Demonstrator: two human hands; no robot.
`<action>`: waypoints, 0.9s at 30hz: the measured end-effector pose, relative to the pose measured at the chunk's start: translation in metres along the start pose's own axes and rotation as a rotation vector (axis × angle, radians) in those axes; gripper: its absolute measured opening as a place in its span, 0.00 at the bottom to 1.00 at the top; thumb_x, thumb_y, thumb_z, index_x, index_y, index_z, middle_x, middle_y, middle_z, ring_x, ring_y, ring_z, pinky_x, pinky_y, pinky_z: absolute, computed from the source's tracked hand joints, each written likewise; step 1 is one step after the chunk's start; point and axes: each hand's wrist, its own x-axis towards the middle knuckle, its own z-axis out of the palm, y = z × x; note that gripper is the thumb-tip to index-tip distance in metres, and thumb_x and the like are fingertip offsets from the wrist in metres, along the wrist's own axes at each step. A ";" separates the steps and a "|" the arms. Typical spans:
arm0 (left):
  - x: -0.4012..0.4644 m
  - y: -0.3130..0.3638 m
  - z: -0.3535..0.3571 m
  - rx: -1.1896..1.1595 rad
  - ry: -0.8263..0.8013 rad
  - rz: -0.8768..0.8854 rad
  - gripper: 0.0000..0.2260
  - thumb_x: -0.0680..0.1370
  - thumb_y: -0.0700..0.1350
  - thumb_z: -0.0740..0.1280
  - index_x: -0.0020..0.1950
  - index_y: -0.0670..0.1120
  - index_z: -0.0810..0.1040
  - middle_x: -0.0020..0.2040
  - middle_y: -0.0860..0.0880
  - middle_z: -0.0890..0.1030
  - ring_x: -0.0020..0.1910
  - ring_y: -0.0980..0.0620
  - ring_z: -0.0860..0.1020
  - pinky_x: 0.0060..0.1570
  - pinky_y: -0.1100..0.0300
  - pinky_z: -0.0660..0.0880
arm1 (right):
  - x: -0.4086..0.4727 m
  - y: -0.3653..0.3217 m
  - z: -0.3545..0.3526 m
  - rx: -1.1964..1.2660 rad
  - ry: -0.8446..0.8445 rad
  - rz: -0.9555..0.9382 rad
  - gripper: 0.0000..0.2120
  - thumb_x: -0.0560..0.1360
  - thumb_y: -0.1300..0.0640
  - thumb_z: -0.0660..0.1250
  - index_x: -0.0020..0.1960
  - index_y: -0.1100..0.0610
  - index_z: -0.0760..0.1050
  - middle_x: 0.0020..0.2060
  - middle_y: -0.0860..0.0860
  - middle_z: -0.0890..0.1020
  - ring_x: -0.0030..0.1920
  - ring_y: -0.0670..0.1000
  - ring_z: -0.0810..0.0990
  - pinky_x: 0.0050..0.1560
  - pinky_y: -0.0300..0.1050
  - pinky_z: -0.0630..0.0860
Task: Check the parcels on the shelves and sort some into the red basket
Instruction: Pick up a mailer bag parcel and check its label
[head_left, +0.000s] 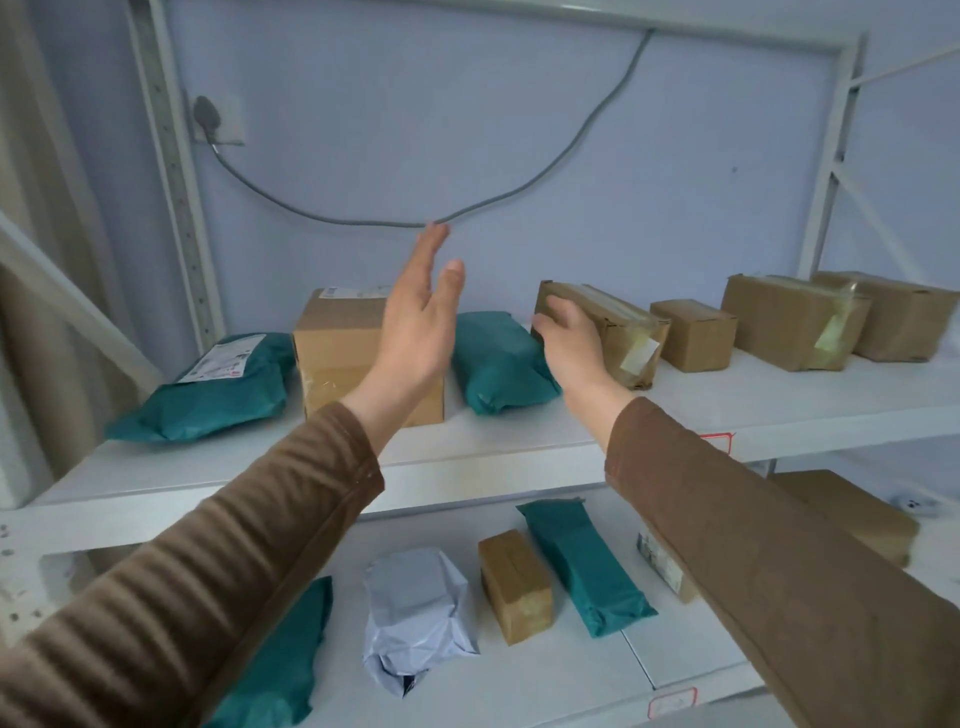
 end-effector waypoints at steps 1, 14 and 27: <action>0.000 0.002 0.015 -0.008 -0.052 -0.023 0.22 0.88 0.48 0.57 0.83 0.48 0.63 0.82 0.52 0.65 0.81 0.56 0.61 0.77 0.66 0.56 | 0.003 0.004 -0.006 -0.024 -0.011 0.032 0.24 0.84 0.55 0.62 0.79 0.53 0.65 0.76 0.49 0.71 0.75 0.52 0.70 0.72 0.47 0.67; -0.009 -0.029 0.071 -0.305 -0.078 -0.949 0.13 0.84 0.47 0.68 0.64 0.43 0.71 0.54 0.45 0.80 0.58 0.43 0.80 0.61 0.48 0.79 | 0.007 0.037 -0.031 0.320 -0.337 0.452 0.23 0.78 0.73 0.61 0.70 0.57 0.69 0.66 0.59 0.79 0.54 0.57 0.81 0.46 0.49 0.81; -0.138 0.062 0.094 -0.768 0.029 -0.901 0.17 0.82 0.49 0.69 0.70 0.45 0.79 0.63 0.43 0.79 0.60 0.43 0.79 0.68 0.47 0.76 | -0.134 0.034 -0.202 0.404 -0.538 0.056 0.41 0.77 0.76 0.58 0.77 0.37 0.66 0.72 0.50 0.74 0.70 0.52 0.77 0.68 0.51 0.77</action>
